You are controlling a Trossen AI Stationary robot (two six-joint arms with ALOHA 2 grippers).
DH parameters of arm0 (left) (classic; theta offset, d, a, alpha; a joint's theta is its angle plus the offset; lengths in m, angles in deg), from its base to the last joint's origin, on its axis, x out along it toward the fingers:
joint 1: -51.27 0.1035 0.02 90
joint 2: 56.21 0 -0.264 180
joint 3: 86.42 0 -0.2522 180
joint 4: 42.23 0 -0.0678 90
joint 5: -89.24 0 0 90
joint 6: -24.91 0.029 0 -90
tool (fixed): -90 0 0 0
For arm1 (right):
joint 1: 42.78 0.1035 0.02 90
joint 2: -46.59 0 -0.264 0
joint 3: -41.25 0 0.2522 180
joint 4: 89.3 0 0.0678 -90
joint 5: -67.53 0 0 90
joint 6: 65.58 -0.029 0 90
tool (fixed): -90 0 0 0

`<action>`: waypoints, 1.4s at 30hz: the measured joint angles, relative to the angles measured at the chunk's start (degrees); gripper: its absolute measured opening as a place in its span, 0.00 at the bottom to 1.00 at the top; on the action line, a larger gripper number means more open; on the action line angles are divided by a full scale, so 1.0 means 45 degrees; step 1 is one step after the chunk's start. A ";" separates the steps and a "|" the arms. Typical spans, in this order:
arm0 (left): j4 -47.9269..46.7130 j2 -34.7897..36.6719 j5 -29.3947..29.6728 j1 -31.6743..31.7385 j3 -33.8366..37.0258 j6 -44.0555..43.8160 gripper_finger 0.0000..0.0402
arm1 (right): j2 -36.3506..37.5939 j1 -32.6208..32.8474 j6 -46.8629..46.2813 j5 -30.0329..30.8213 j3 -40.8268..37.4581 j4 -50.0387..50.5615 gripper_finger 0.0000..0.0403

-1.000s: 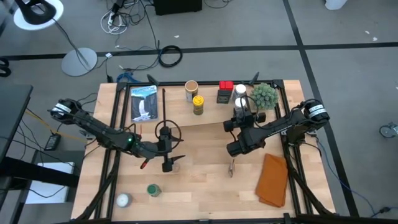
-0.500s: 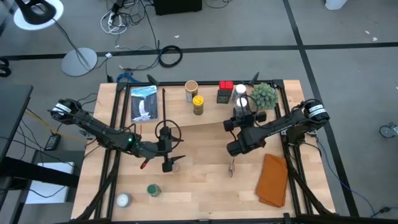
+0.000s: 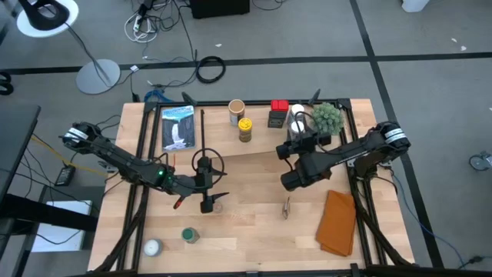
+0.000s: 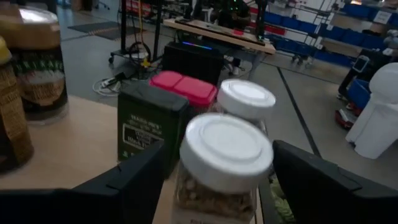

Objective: Shelf spices
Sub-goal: Put the white seasoning bottle on the shelf

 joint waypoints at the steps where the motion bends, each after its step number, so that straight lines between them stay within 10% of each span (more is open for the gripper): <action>1: -0.0028 0.0000 0.0004 0.0000 0.0000 -0.0005 0.81 | 0.0096 0.0000 0.0105 0.0009 0.0075 -0.0015 0.72; 17: -0.0065 0.0000 -0.0293 0.0000 0.0000 -0.0330 0.81 | 0.2047 0.0609 0.1537 -0.0673 0.1675 -0.0056 0.64; 31: 0.0003 -0.0005 -0.0308 0.0000 0.0000 -0.0335 0.81 | 0.1659 0.0648 0.7304 -0.4108 0.2200 -0.5278 0.04; 42: -0.0036 -0.0003 -0.0667 -0.0024 -0.0005 -0.0580 0.81 | 0.1690 -0.0542 0.6858 -0.5852 0.2200 -0.6008 0.01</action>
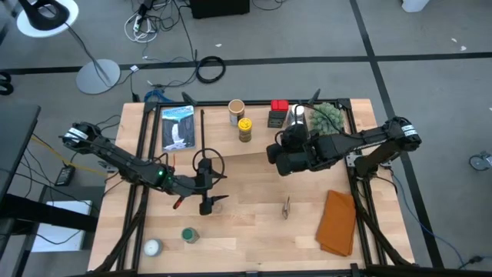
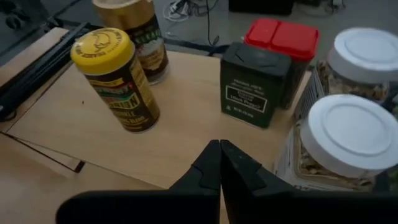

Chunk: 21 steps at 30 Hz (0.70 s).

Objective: Shelf spices
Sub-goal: Put the white seasoning bottle on the shelf

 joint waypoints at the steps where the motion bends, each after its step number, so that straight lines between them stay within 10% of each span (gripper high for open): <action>1: 0.0005 -0.0002 0.0000 0.0000 0.0000 0.0002 0.81 | 0.0000 -0.0079 -0.0072 -0.0133 0.0000 0.0000 0.01; 21: -0.0275 -0.0002 0.0000 0.0000 0.0001 -0.0290 0.81 | 0.0000 -0.0686 -0.2019 -0.0687 -0.0005 0.2883 0.00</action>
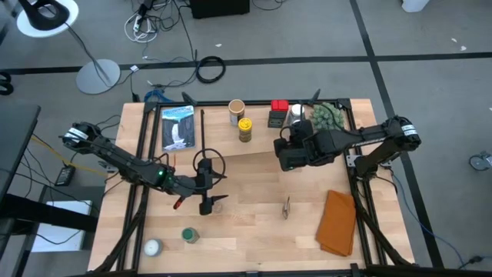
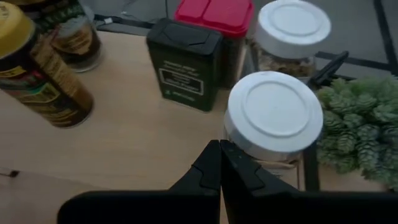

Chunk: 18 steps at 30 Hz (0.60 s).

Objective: Shelf spices
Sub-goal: Put the white seasoning bottle on the shelf

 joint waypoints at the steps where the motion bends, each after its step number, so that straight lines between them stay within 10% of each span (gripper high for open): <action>1: 0.0004 0.0000 0.0000 0.0000 -0.0001 0.0000 0.81 | 0.0000 -0.0035 -0.0052 0.0015 0.0000 0.0091 0.00; 18: 0.0003 0.0000 -0.0185 0.0000 -0.0001 -0.0049 0.81 | 0.0000 -0.0456 -0.0077 0.0672 0.0000 0.0229 0.00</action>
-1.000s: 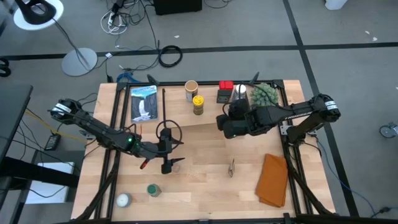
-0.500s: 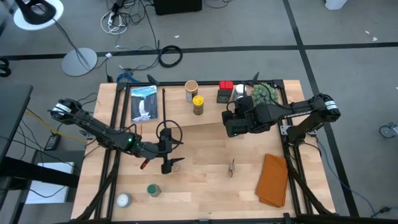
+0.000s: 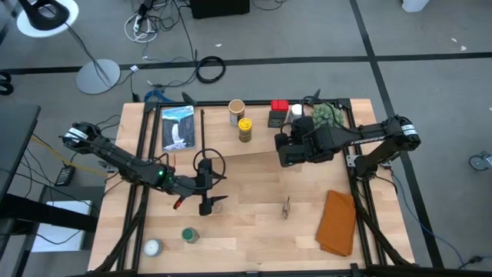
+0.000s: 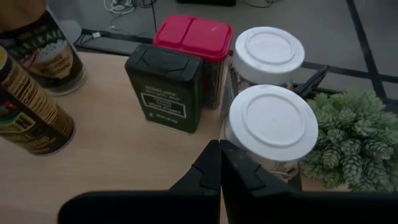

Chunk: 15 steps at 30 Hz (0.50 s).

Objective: Shelf spices
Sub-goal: Put the white seasoning bottle on the shelf

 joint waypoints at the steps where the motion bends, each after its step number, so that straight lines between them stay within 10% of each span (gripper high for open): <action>1: 0.0000 0.0000 0.0000 0.0000 0.0000 -0.0001 0.81 | 0.0000 -0.0034 0.0000 0.0000 0.0000 0.0033 0.00; 15: -0.0055 0.0000 -0.0005 0.0000 0.0000 -0.0044 0.81 | 0.0000 -0.0144 0.0084 0.0029 0.0000 0.0253 0.00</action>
